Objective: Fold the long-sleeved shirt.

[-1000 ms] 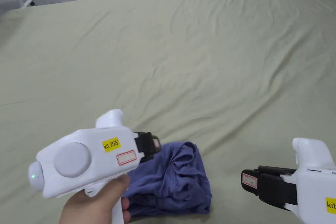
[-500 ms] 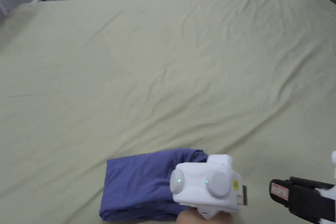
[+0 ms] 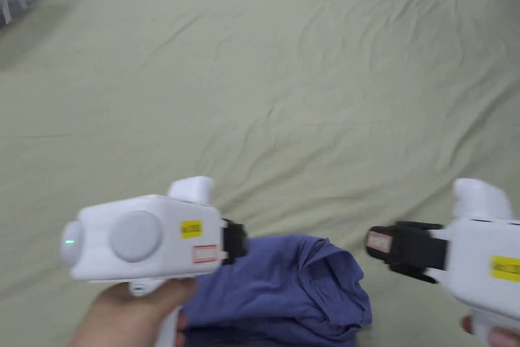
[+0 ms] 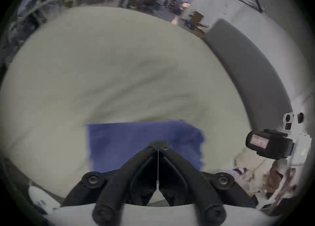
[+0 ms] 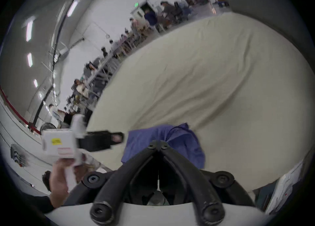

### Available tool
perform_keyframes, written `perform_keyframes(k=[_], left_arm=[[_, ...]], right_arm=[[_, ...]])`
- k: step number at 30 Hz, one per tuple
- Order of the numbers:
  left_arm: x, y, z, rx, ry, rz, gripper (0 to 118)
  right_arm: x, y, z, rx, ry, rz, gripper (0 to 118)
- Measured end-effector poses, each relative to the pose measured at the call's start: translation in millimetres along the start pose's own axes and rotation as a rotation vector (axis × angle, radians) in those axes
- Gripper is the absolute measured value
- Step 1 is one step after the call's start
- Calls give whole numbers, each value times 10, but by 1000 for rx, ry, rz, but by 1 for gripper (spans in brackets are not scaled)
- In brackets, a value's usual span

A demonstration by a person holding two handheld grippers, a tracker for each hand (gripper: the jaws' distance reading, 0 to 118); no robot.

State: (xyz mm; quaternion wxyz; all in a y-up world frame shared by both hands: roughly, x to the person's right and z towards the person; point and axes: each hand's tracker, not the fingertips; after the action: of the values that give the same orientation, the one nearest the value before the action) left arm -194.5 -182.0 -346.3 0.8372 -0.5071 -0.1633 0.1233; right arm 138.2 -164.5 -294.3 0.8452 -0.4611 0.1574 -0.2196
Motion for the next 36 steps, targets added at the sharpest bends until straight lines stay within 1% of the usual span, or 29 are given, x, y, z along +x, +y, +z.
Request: perform_keyframes(k=[2,3,5,6,8,9,10,13,14,15,16,17,18,19,20,21,23,24,25,26,27,28,29,30,31,32,33,34,36], left_arm=[[-304,-19,98,-5,84,23,0],[-402,-36,93,-13,94,46,0],[-598,-82,69,-49,75,95,0],[-653,-104,44,-67,64,112,0],[-695,-146,-23,-85,53,105,0],[-706,-160,-45,-86,51,102,0],[-714,-163,-64,-90,44,98,0],[-753,-151,-116,-92,-13,113,2],[-791,-144,-134,-91,-43,128,11],[-828,-136,-153,-90,-61,139,24],[-866,-136,-178,-82,-78,153,48],[-904,-142,-218,-73,-86,151,94],[-948,-150,-282,-78,-103,150,118],[-1002,-180,-366,-100,-136,144,116],[-1082,-157,-364,-37,-175,155,116],[-1167,-169,-452,-135,-185,186,116],[-1303,-303,-709,-233,-249,283,115],[-1381,-350,-804,-267,-335,351,115],[-1434,-388,-864,-257,-411,403,115],[-1467,-392,-866,-190,-473,437,114],[-1633,-407,-1063,-176,-552,476,110],[-1674,-394,-1161,-175,-657,522,99],[-1688,-399,-1314,-190,-771,575,78],[-1670,-406,-1467,-210,-801,608,60],[-1368,-405,-1439,-233,-736,602,30],[-1289,-408,-1528,-255,-629,547,26],[-1299,-400,-1587,-297,-611,599,26],[-1311,-414,-1569,-266,-671,661,26],[-1257,-356,-1438,-241,-678,569,25]], right_arm=[[-105,12,-479,-88,-19,3,0],[-133,-7,-684,-125,-14,2,0],[-105,-75,-1113,-197,-45,-26,0],[-64,-122,-1313,-239,-89,-21,0],[82,-295,-1770,-402,-300,10,0],[186,-387,-1885,-399,-246,18,0],[226,-376,-1812,-287,-126,5,0],[207,-260,-1710,-327,-146,11,0],[260,-265,-1643,-327,-138,13,0],[307,-272,-1671,-329,-121,2,0],[351,-263,-1677,-330,-98,-27,0],[390,-245,-1666,-335,-76,-65,0],[418,-247,-1656,-339,-60,-82,0],[459,-245,-1655,-340,-44,-93,0],[502,-250,-1653,-338,-26,-104,0],[545,-259,-1651,-334,-4,-122,0],[615,-270,-1642,-329,35,-158,0],[648,-272,-1642,-329,50,-171,0],[673,-278,-1645,-329,58,-175,0],[693,-286,-1646,-328,71,-188,0],[711,-290,-1649,-327,79,-196,0],[723,-295,-1651,-326,85,-201,0],[734,-298,-1653,-324,92,-203,0],[729,-306,-1652,-323,95,-203,0],[728,-305,-1651,-322,98,-204,0],[729,-305,-1651,-322,99,-203,0],[733,-304,-1648,-321,101,-203,0],[730,-308,-1640,-318,102,-207,0],[712,-318,-1604,-310,103,-217,0]])
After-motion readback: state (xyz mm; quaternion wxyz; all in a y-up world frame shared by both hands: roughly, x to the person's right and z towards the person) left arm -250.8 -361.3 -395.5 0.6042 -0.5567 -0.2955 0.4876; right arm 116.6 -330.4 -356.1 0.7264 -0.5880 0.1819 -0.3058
